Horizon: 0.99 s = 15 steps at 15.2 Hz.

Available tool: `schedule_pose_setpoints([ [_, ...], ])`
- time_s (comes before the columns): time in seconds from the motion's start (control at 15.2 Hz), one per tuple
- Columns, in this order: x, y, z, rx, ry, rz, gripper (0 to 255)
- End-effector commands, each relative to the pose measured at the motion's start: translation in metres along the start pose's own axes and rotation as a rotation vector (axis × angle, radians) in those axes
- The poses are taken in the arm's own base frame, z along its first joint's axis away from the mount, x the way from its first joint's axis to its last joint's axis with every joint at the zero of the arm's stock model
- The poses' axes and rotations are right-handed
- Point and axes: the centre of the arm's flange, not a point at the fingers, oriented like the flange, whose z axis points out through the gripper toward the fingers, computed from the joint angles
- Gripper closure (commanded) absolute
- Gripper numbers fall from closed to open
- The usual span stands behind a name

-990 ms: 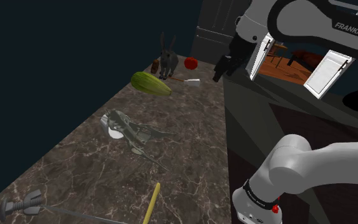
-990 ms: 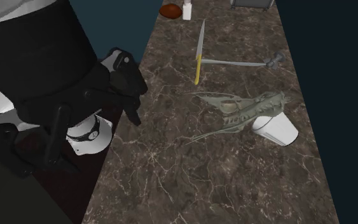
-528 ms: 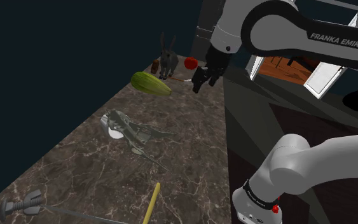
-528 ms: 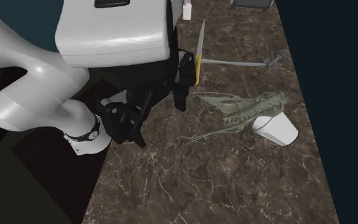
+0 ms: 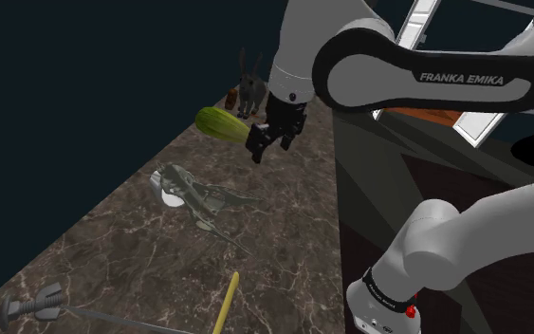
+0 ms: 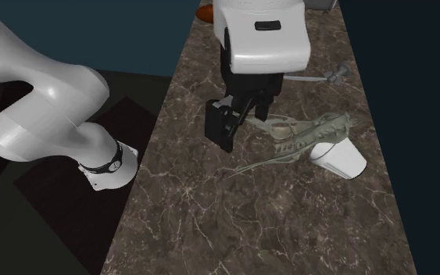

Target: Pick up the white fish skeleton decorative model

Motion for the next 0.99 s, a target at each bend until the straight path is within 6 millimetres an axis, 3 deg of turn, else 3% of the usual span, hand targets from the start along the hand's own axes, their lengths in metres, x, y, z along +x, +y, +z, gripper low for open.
schedule_pose_setpoints([
  [0.0,0.005,-0.027,0.011,-0.002,-0.013,0.002,0],
  [0.86,0.027,-0.189,0.077,-0.024,-0.095,0.009,0],
  [0.92,0.027,-0.191,0.078,-0.024,-0.096,0.009,0],
])
